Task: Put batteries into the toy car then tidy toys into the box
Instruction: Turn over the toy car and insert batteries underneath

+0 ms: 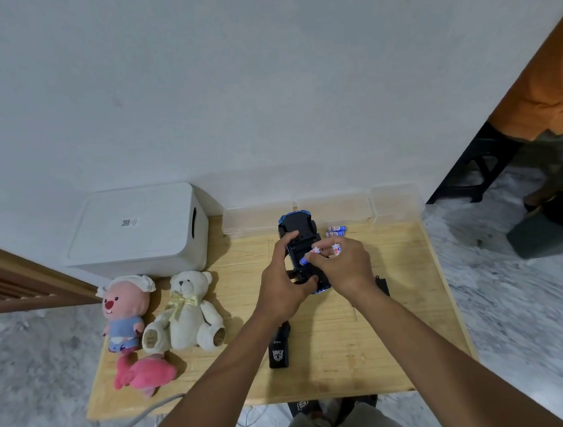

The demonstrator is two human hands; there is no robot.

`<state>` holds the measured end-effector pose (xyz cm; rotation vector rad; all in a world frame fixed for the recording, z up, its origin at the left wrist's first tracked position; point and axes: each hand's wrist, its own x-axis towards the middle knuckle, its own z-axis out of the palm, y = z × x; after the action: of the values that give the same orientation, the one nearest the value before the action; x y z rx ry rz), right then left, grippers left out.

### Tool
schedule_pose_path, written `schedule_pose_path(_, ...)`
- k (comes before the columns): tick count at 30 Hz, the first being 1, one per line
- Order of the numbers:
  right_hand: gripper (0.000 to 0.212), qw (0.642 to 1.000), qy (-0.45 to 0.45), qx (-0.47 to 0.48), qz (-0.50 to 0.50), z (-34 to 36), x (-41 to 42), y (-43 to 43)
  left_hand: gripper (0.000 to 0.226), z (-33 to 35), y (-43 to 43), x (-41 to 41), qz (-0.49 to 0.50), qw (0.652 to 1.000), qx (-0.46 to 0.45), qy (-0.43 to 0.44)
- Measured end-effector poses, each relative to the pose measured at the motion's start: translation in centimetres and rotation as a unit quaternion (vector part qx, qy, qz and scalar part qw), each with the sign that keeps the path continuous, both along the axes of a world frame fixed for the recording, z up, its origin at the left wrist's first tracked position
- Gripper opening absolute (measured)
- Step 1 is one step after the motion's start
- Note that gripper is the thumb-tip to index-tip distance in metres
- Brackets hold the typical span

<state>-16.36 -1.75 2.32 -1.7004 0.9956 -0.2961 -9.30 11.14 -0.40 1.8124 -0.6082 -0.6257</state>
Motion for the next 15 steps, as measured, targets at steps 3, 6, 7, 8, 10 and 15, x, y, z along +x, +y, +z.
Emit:
schedule_pose_path(3, 0.015, 0.999, -0.031, -0.002, 0.020, -0.1, 0.2, 0.4, 0.091, -0.2, -0.1, -0.3, -0.012, 1.000, 0.002, -0.003)
schedule_pose_path(6, 0.011, 0.997, -0.056, -0.043, 0.019, 0.1, 0.4, 0.8, 0.091, -0.4, -0.1, -0.4, -0.014, 1.000, 0.000, -0.001)
schedule_pose_path(7, 0.012, 0.997, -0.061, -0.053, 0.012, 0.3, 0.5, 0.8, 0.090, -0.4, -0.1, -0.4, -0.014, 1.000, -0.001, 0.001)
schedule_pose_path(8, 0.016, 0.997, -0.063, -0.054, 0.003, 0.5, 0.5, 0.6, 0.090, -0.4, 0.0, -0.3, -0.014, 1.000, 0.000, 0.005)
schedule_pose_path(10, 0.020, 0.998, -0.053, -0.024, -0.016, 0.8, 0.5, -0.2, 0.089, -0.3, 0.3, -0.1, -0.016, 1.000, 0.002, 0.015)
schedule_pose_path(15, 0.016, 0.999, -0.012, 0.022, 0.036, 1.1, -0.2, -2.4, 0.086, 0.0, 0.9, 0.6, -0.034, 0.999, -0.001, 0.034)
